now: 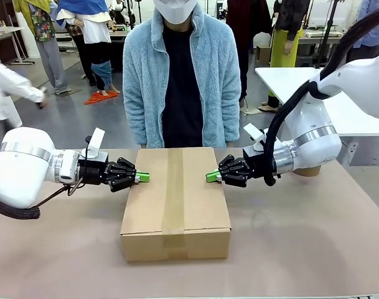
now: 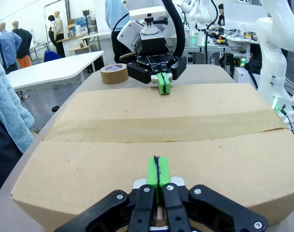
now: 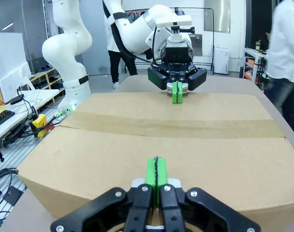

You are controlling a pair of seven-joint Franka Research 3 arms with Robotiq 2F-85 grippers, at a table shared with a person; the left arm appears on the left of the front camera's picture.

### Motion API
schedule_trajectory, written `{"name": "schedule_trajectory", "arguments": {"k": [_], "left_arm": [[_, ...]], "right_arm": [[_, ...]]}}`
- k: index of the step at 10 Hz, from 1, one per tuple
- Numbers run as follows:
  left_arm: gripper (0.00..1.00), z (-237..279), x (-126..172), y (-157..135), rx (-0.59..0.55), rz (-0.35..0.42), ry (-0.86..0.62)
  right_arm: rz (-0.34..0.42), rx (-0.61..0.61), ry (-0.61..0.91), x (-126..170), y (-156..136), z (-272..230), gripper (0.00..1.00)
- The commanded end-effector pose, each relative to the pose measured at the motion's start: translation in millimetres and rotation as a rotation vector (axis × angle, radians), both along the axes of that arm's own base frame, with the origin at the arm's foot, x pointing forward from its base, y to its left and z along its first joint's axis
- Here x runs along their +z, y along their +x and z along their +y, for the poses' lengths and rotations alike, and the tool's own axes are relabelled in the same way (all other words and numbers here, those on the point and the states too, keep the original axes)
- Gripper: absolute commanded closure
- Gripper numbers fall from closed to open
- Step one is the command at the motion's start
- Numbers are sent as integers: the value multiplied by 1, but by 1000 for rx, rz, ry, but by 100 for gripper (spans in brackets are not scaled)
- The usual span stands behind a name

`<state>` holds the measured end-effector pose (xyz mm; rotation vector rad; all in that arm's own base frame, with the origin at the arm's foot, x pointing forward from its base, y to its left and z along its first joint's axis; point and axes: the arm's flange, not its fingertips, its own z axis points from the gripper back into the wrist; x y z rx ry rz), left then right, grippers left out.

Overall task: Wrap the clocks to prevent damage.
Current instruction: After the human seals the box with tape, release both hands from the side flaps of the Package Box.

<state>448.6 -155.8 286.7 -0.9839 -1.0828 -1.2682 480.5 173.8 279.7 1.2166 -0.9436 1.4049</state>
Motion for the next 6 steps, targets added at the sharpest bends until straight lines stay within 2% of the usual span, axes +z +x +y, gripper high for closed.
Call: {"name": "schedule_trajectory", "arguments": {"k": [1,6], "left_arm": [[100,0,-4,-1,3,-3,9],[100,0,0,0,0,0,0]], "right_arm": [[-13,-4,-8,-3,-1,1,99],[0,0,0,0,0,0,99]]}}
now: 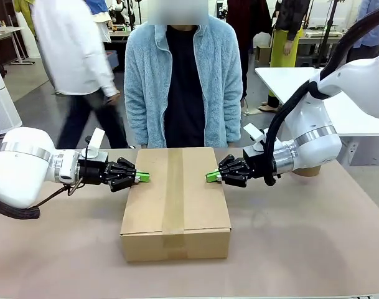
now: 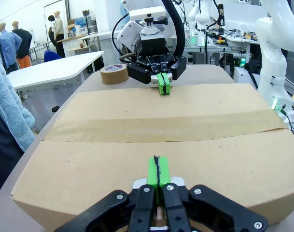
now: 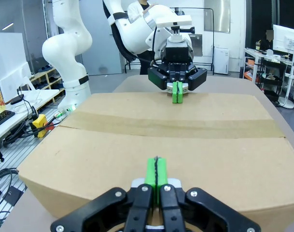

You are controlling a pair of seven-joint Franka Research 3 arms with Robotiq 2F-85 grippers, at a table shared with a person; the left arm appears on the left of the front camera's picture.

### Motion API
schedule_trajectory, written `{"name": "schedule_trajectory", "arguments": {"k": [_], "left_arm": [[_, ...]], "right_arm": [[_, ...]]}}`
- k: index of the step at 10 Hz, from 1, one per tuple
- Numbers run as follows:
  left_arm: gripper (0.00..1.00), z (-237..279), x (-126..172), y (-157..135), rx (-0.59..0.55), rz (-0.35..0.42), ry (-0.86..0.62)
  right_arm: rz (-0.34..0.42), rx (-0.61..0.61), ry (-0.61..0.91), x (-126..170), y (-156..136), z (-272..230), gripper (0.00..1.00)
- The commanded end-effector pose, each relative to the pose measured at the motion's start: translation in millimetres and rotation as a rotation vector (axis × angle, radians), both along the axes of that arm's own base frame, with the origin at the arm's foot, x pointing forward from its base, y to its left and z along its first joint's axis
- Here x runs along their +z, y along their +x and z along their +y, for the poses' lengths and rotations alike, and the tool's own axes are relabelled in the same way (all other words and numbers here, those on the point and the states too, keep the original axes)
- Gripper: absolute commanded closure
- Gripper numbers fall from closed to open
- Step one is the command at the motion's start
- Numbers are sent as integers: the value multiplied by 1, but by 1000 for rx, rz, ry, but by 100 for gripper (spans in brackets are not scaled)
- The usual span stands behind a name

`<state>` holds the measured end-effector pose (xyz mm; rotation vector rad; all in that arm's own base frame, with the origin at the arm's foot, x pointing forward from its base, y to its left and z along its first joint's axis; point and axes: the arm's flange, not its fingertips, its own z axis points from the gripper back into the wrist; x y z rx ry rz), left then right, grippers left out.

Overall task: Wrap the clocks to prevent damage.
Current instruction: After the human seals the box with tape, release both hands from the side flaps of the Package Box.

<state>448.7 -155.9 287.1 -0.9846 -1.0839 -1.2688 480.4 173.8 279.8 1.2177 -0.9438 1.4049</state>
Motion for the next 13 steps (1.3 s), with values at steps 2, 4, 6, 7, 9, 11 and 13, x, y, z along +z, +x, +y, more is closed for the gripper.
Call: {"name": "schedule_trajectory", "arguments": {"k": [2,4,6,7,9,11,13], "left_arm": [[92,6,21,-2,-12,-34,87],[75,28,72,-5,24,-43,202],[55,56,122,-10,40,-8,283],[56,65,145,-17,46,5,352],[0,78,184,-32,90,-9,444],[0,91,203,-44,113,55,544],[0,106,215,-59,148,78,610]], "right_arm": [[-23,31,-71,18,-6,1,99],[-48,6,-158,72,-20,-13,92],[-35,-81,-267,132,-32,-39,78],[-23,-125,-325,157,-39,-51,71],[-40,-254,-392,201,-56,-70,11],[-17,-319,-449,225,-73,-87,0],[-5,-363,-492,234,-86,-97,0]]}}
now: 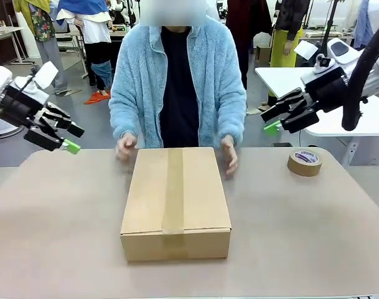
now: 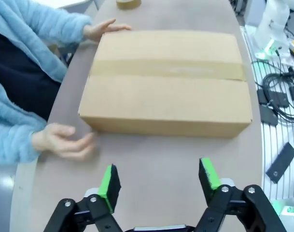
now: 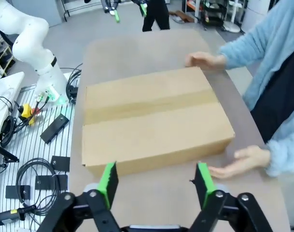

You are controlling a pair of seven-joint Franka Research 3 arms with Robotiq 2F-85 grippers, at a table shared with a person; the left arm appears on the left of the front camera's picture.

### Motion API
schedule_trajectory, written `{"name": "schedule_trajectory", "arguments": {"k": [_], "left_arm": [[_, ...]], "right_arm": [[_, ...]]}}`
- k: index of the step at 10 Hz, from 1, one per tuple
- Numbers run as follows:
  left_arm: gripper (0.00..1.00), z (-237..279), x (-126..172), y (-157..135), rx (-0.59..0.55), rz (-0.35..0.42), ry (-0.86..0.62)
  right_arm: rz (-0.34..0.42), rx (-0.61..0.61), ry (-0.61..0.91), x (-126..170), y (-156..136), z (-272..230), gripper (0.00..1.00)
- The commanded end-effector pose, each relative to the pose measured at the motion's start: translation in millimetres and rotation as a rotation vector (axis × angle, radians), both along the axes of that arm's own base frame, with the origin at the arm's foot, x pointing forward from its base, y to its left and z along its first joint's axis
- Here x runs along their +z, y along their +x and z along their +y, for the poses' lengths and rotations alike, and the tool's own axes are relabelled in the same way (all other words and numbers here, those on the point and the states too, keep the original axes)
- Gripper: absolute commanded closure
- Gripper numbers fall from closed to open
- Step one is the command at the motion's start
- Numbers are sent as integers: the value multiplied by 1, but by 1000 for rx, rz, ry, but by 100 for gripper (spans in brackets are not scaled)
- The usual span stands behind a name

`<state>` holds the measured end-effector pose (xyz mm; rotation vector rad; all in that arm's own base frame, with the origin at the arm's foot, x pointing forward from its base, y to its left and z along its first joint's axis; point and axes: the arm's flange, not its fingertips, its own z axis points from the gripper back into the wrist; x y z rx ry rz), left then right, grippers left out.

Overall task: Wrap the clocks to prevent damage.
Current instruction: After the human seals the box with tape, release both hands from the side flaps of the Package Box.

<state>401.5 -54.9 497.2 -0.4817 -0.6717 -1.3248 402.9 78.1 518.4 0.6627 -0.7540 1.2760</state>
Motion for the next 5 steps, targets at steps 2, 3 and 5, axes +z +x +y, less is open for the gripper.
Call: {"name": "schedule_trajectory", "arguments": {"k": [2,3,5], "left_arm": [[0,17,10,-27,38,37,57],[0,22,12,-29,46,34,57],[0,23,8,-29,48,38,56]], "right_arm": [[43,-77,-79,-4,-18,-13,0],[51,-82,-93,-5,-19,-14,0],[72,-74,-121,-14,-11,-13,0]]}}
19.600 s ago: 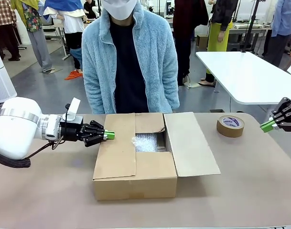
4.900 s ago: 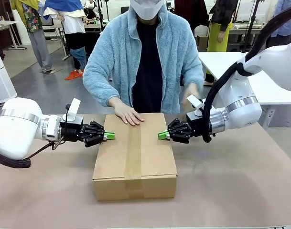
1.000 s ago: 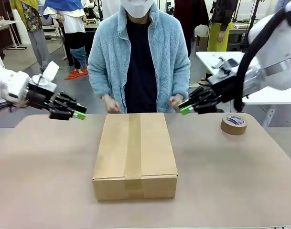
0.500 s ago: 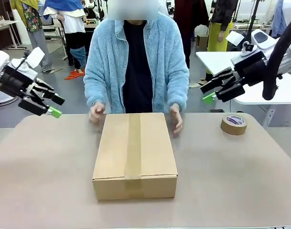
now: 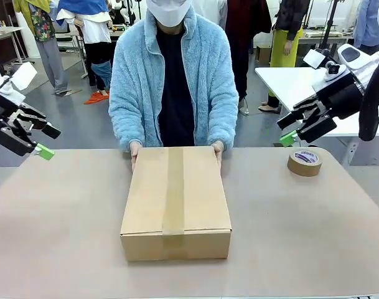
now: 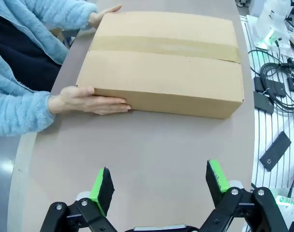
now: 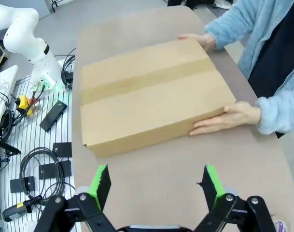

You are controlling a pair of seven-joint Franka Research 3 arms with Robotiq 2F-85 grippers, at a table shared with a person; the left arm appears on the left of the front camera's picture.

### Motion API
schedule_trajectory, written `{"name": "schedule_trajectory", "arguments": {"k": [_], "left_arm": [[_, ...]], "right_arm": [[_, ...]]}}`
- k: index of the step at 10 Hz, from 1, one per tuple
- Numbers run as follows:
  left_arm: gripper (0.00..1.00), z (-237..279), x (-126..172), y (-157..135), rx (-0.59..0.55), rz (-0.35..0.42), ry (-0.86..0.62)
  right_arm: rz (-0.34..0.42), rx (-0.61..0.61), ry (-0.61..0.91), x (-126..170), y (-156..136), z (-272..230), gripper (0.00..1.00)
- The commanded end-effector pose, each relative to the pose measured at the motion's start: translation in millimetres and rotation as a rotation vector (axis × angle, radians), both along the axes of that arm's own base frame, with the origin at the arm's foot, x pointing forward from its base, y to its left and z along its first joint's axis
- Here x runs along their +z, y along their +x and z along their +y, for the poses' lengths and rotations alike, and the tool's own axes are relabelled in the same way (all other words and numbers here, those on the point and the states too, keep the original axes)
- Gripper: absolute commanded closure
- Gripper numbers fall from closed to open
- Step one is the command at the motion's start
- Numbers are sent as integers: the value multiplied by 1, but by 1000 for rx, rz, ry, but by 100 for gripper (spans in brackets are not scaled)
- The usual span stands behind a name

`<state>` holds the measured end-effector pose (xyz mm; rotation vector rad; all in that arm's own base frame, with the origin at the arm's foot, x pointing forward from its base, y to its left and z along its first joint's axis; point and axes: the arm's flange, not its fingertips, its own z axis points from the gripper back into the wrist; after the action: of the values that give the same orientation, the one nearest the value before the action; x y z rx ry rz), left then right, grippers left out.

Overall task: Wrap the clocks to prevent damage.
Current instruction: After the human seals the box with tape, release both hands from the side flaps of the Package Box.

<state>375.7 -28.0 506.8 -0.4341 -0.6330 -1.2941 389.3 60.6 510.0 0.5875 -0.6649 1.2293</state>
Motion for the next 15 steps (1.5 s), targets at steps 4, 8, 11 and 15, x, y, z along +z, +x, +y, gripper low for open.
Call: {"name": "schedule_trajectory", "arguments": {"k": [4,8,11,15], "left_arm": [[0,0,-8,2,-5,19,-7],[0,0,-8,2,-5,19,-7],[0,0,-8,2,-5,19,-7],[0,0,-8,2,-5,19,-7]], "right_arm": [[24,14,-13,-13,6,4,0],[24,14,-13,-13,6,4,0],[24,14,-13,-13,6,4,0],[24,14,-13,-13,6,4,0]]}}
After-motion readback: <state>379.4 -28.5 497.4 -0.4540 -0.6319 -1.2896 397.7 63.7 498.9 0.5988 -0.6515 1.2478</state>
